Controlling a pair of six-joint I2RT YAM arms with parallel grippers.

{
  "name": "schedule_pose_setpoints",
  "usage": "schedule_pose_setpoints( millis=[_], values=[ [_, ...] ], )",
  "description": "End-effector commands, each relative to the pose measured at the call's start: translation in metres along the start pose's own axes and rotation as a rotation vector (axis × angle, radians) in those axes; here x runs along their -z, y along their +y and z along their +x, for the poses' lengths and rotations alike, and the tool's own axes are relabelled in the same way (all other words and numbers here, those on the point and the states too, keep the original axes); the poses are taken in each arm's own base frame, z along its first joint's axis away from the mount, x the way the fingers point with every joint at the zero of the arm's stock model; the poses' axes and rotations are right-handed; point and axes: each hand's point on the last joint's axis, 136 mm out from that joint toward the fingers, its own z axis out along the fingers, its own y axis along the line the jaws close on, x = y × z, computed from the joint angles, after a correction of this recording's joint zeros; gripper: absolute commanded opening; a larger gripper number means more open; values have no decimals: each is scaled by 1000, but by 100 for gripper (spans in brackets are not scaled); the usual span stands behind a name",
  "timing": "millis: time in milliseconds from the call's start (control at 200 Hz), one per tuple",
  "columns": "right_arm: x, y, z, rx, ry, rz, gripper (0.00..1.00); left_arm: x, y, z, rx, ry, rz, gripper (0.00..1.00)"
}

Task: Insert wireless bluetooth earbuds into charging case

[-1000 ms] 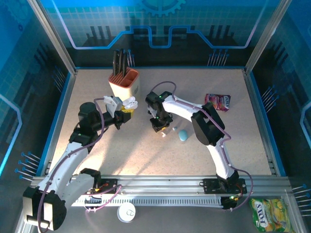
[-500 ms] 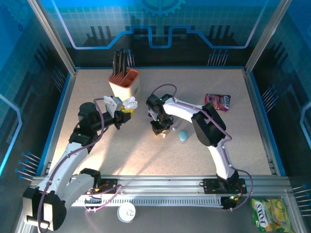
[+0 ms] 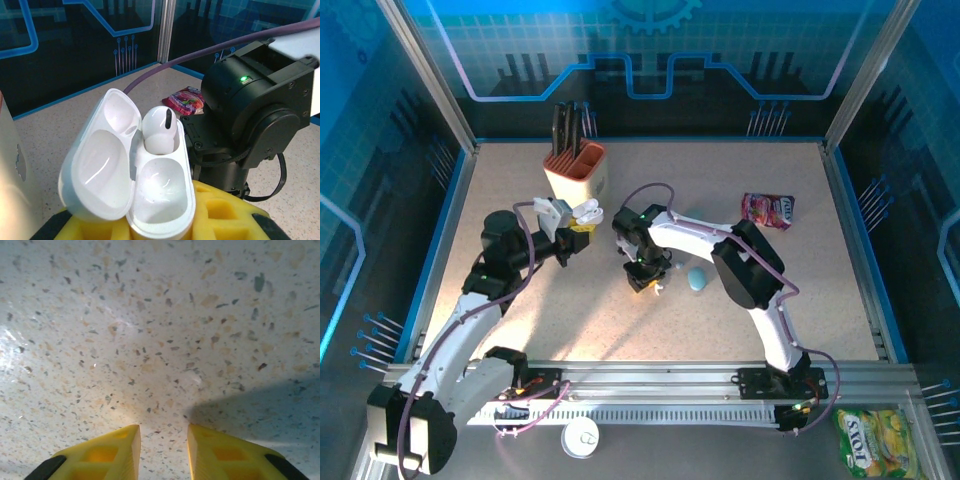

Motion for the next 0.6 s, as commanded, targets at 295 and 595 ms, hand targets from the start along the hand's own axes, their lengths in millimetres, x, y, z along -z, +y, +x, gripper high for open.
schedule_pose_setpoints(
  millis=[295, 595],
  values=[
    [43, -19, 2, -72, -125, -61, 42, 1, -3, -4, -31, -25, 23, 16],
    [18, -32, 9, -24, -22, -79, 47, 1, -3, -7, -34, -29, 20, 16]
  ],
)
